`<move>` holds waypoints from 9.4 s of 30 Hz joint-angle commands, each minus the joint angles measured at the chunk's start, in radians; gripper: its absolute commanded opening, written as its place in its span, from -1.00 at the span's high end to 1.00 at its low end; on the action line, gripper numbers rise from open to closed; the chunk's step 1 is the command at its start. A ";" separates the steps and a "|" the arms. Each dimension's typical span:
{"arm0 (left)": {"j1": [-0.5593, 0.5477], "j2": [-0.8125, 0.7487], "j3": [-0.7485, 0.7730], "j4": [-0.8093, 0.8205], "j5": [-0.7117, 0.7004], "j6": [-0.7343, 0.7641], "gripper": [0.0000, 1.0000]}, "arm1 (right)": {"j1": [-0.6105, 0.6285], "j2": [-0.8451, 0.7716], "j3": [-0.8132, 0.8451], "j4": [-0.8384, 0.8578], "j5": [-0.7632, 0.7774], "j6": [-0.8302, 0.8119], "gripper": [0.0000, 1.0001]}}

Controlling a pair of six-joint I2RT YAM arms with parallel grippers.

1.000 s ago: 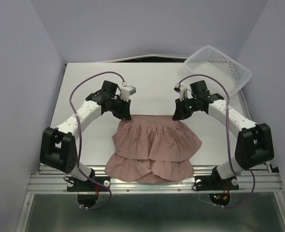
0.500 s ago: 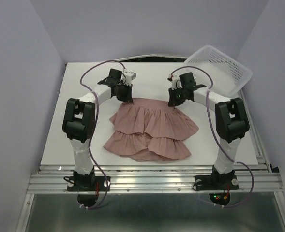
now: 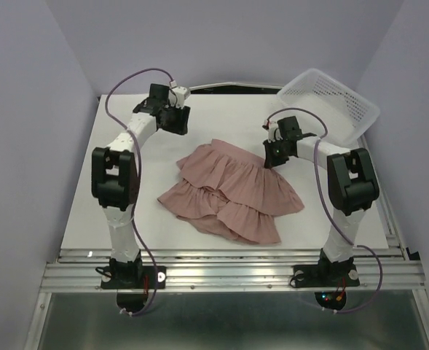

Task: Fold and stack the skirts
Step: Flatten the skirt out, then fold the skirt

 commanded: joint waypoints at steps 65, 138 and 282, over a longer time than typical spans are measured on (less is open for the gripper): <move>0.007 0.142 0.171 -0.527 0.257 0.649 -0.97 | -0.028 0.290 0.569 -0.652 -0.463 -0.321 -0.23; -0.065 -1.389 -1.096 -0.045 0.105 0.895 -0.64 | 0.171 -0.684 -0.303 -0.007 -0.173 -0.657 -0.38; -0.315 -0.710 -0.603 0.050 0.297 0.330 1.00 | 0.226 0.232 0.222 0.041 -0.672 0.032 0.46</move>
